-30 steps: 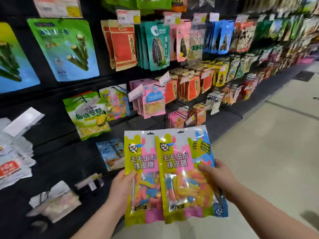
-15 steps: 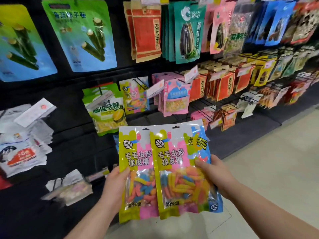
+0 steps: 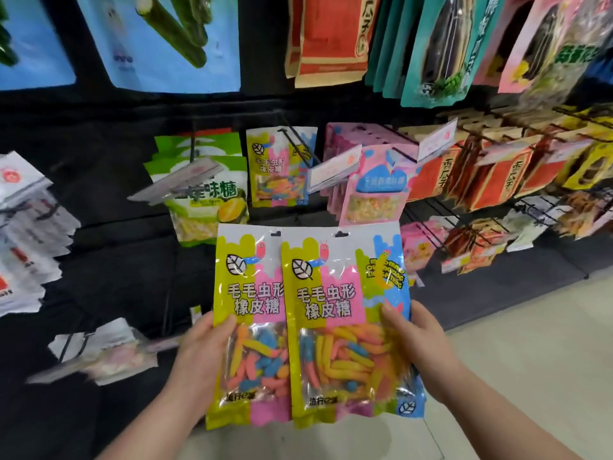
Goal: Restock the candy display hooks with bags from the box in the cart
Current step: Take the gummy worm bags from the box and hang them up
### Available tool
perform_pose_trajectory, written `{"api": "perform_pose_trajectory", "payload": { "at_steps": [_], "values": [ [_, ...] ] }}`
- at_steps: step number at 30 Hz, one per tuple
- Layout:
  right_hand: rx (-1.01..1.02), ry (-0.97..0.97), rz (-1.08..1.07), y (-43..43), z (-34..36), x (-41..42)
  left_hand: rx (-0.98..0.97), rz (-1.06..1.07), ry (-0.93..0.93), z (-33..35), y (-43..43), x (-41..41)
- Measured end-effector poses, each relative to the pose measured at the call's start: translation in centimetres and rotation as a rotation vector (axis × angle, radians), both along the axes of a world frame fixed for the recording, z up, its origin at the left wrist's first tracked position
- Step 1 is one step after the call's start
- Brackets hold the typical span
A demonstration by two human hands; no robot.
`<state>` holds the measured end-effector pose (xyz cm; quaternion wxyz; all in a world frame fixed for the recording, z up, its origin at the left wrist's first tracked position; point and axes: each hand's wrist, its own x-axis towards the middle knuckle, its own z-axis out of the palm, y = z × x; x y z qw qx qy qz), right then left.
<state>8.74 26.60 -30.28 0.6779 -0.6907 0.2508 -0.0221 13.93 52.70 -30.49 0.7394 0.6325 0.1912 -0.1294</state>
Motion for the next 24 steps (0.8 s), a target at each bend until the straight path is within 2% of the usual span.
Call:
{"api": "perform_pose_trajectory", "payload": {
  "at_steps": [4,11,17,24],
  "values": [
    [0.052,0.006,0.042,-1.4,-1.2,3.0,-0.027,0.059,0.014,-1.7,-1.1,1.5],
    [0.101,-0.05,0.14,-3.2,-2.1,7.0,0.004,0.165,-0.114,-3.2,-3.0,1.9],
    [0.096,-0.101,0.194,-4.4,-2.3,9.0,0.012,0.29,-0.124,-4.8,-4.6,2.2],
    [0.109,-0.161,0.288,-5.2,-3.0,10.8,-0.065,0.347,-0.138,-5.5,-6.1,2.6]
  ]
}}
